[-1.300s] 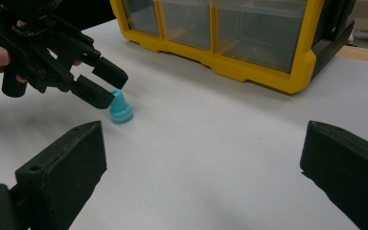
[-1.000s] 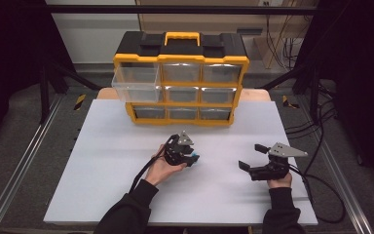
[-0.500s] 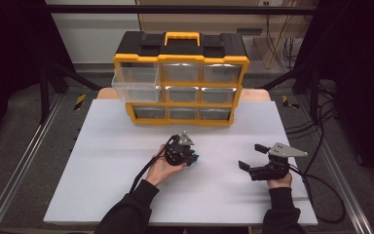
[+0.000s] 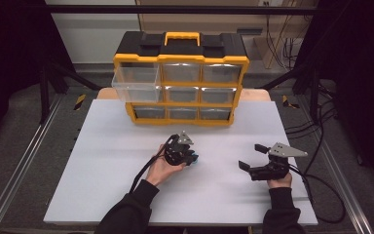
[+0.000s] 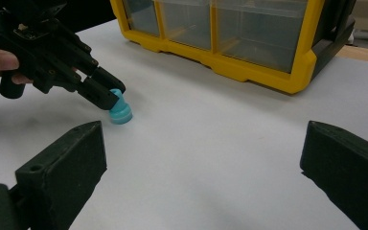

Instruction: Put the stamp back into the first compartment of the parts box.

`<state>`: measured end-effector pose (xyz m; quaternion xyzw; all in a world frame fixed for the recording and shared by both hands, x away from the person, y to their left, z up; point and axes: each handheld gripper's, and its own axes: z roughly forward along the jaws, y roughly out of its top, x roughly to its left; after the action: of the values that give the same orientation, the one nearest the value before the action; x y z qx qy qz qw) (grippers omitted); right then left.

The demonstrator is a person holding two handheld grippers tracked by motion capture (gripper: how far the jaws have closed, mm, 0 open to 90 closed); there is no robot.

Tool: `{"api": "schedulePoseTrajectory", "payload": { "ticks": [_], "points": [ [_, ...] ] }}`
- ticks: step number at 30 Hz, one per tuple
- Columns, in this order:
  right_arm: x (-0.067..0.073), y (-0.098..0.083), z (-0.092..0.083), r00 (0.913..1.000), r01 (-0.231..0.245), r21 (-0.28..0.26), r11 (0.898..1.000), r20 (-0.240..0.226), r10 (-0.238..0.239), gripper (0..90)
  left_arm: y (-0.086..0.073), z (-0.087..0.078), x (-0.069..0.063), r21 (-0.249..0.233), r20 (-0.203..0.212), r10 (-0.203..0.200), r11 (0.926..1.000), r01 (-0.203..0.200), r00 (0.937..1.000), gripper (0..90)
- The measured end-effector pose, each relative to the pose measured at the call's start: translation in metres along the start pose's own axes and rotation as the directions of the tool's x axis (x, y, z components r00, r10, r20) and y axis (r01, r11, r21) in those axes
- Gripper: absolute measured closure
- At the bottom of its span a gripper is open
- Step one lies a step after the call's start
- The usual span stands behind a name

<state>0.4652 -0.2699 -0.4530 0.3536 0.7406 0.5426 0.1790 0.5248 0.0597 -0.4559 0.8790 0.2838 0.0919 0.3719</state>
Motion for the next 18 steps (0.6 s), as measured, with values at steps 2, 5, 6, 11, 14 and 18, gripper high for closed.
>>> {"api": "schedulePoseTrajectory", "payload": {
  "ticks": [2, 5, 6, 11, 14, 18],
  "points": [
    [0.000, 0.000, 0.000, 1.0000, 0.002, -0.001, 1.000, 0.000, -0.002, 2.6, 0.000, -0.001, 0.000, 0.002, -0.001, 0.003, 1.0000, -0.003, 1.0000, 72.7],
    [0.000, 0.000, 0.000, 1.0000, 0.000, 0.000, 1.000, 0.000, 0.000, 2.6, 0.001, -0.004, 0.000, -0.007, -0.001, -0.001, 1.0000, 0.001, 1.0000, 72.7],
    [0.000, 0.000, 0.000, 1.0000, 0.001, -0.001, 1.000, 0.000, -0.001, 2.6, 0.001, -0.005, 0.000, -0.008, 0.000, 0.001, 1.0000, -0.001, 1.0000, 72.7],
    [0.000, 0.000, 0.000, 1.0000, 0.001, 0.001, 1.000, 0.002, -0.001, 2.6, 0.002, -0.011, -0.001, -0.011, -0.001, 0.009, 0.9999, -0.009, 1.0000, 72.7],
    [0.000, 0.000, 0.001, 1.0000, 0.001, 0.003, 1.000, 0.001, -0.001, 2.6, 0.002, -0.015, -0.001, -0.015, -0.003, 0.012, 0.9998, -0.012, 0.9999, 72.7],
    [0.000, 0.000, 0.001, 1.0000, 0.002, 0.004, 1.000, 0.003, -0.002, 2.6, 0.002, -0.021, -0.002, -0.024, -0.005, 0.014, 0.9996, -0.014, 0.9999, 72.7]
  ]
}}
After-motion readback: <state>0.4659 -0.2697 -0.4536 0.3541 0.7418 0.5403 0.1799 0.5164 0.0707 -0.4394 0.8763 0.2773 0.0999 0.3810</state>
